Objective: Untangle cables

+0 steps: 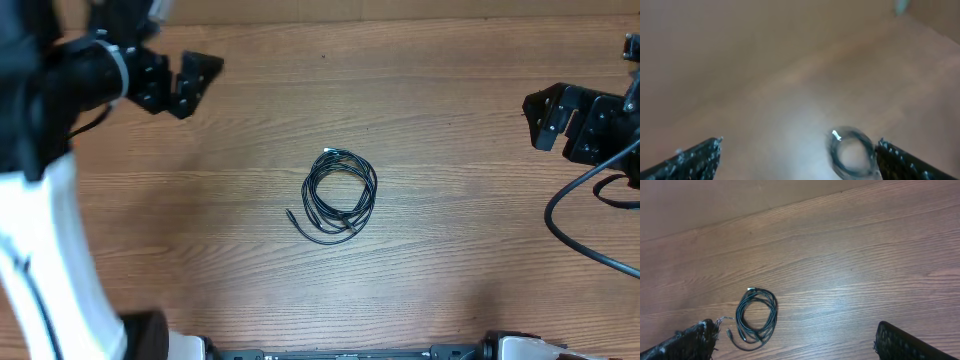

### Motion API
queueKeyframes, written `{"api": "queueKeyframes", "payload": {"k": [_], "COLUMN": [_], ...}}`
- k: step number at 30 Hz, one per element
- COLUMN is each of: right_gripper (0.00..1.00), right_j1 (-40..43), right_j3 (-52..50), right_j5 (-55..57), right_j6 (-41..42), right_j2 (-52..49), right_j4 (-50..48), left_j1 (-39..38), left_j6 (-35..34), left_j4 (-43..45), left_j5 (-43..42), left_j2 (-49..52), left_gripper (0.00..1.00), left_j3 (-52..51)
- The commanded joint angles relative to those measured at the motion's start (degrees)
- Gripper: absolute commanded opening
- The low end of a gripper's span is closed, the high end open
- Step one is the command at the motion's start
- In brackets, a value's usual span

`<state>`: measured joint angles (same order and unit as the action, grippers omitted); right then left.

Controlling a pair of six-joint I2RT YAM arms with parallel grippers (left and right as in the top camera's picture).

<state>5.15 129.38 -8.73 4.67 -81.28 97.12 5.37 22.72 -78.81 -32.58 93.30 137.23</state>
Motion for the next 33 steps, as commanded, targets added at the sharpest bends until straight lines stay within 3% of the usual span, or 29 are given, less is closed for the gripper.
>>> {"api": "queueKeyframes", "payload": {"k": [1,4,10,18,28,31,33], "right_gripper": [1.00,1.00,1.00,1.00,1.00,1.00,1.00], "right_j1": [0.00,0.00,0.00,0.00,0.00,0.00,0.00], "right_j3": [1.09,1.09,1.07,1.07,-0.79,-2.64,-3.50], "right_j5": [0.07,0.11,0.79,1.20,1.16,1.22,1.29], "right_j6": [-0.22,-0.24,-0.26,-0.26,-0.24,-0.26,-0.28], "right_j2": [0.04,0.04,-0.63,-1.05,-1.16,-1.62,-2.10], "right_j4": [-0.09,-0.09,-0.09,-0.09,-0.15,-0.13,-0.44], "left_j1": [0.20,0.13,0.20,0.20,0.20,-1.25,-3.10], "left_j6": [0.48,-3.04,-3.52,-3.45,-1.09,-8.37,-9.22], "left_j4": [5.40,8.41,8.20,10.54,22.88,26.49,25.86], "left_j5": [2.93,2.97,2.64,2.51,7.08,4.17,5.01], "left_j2": [-2.62,-3.78,-4.17,-6.51,-12.63,-12.74,-13.27], "left_gripper": [0.99,1.00,0.99,1.00,1.00,1.00,1.00], "left_j3": [0.50,0.50,-0.66,-9.51,-11.08,-11.19,-12.02]}}
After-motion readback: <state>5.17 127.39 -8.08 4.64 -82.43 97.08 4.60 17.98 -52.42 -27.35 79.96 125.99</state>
